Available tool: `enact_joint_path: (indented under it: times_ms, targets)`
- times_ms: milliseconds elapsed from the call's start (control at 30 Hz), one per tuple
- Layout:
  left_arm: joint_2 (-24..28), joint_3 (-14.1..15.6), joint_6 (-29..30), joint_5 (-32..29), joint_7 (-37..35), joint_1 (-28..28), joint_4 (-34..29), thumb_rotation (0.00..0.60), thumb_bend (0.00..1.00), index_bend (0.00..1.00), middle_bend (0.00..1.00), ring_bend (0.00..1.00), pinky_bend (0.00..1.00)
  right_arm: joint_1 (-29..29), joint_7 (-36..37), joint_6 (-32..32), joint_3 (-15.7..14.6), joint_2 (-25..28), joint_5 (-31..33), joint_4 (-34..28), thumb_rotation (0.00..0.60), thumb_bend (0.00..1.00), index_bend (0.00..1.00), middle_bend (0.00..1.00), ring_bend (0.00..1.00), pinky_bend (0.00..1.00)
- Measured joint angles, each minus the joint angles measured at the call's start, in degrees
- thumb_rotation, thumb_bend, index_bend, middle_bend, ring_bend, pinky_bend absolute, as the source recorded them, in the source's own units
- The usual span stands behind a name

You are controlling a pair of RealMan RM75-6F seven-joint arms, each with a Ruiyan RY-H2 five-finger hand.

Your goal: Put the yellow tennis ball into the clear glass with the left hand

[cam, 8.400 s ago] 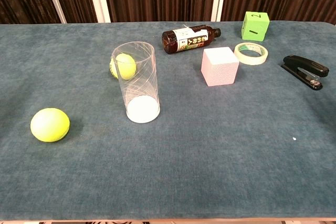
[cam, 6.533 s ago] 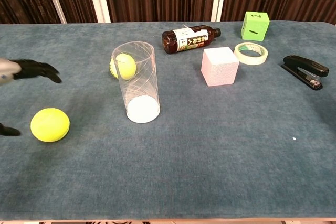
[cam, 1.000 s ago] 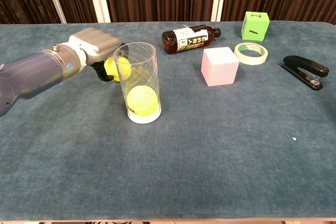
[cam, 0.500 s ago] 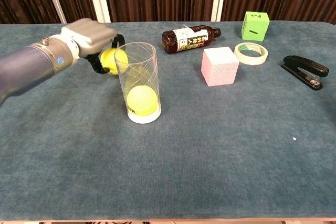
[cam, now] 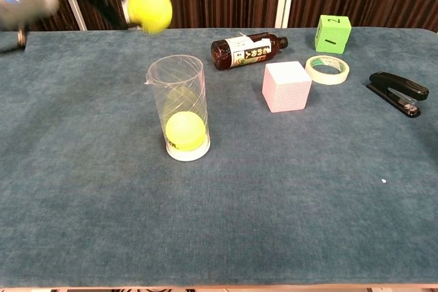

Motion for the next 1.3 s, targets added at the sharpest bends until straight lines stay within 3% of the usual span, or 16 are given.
enact_joint_path:
  times_ms: [167,367,867,1100,1300]
  targets:
    - [8.0,-0.2,1.6,2.5,0.4,1.6,-12.1,0.600,0.38,0.44,0.51,0.48,0.68,0.1,0.0,0.0,-0.1,-0.1,-0.2,-0.1,0.600,0.35,0.09,0.00,0.00,0.00]
    - [11.2,0.6,0.0,2.6,0.4,2.3,-20.4,0.600,0.38,0.44,0.51,0.48,0.68,-0.1,0.3,0.5,0.1,0.0,-0.4,-0.4,0.600,0.35,0.09,0.00,0.00,0.00]
    - [6.8,3.8,-2.6,-0.3,4.8,0.6,-20.3,0.600,0.37,0.43,0.49,0.48,0.68,-0.2,1.1,1.1,0.7,0.5,-0.2,-0.6,0.600,0.35,0.09,0.00,0.00,0.00]
    - [6.4,4.1,-3.0,-2.3,5.7,0.1,-20.2,0.600,0.10,0.37,0.38,0.38,0.60,-0.1,1.3,0.7,0.7,0.6,0.0,-0.6,0.600,0.35,0.09,0.00,0.00,0.00]
    - [6.7,3.6,-2.2,-3.8,7.1,-0.4,-21.4,0.600,0.00,0.30,0.25,0.25,0.45,-0.1,1.2,0.6,0.8,0.5,0.2,-0.7,0.600,0.35,0.09,0.00,0.00,0.00]
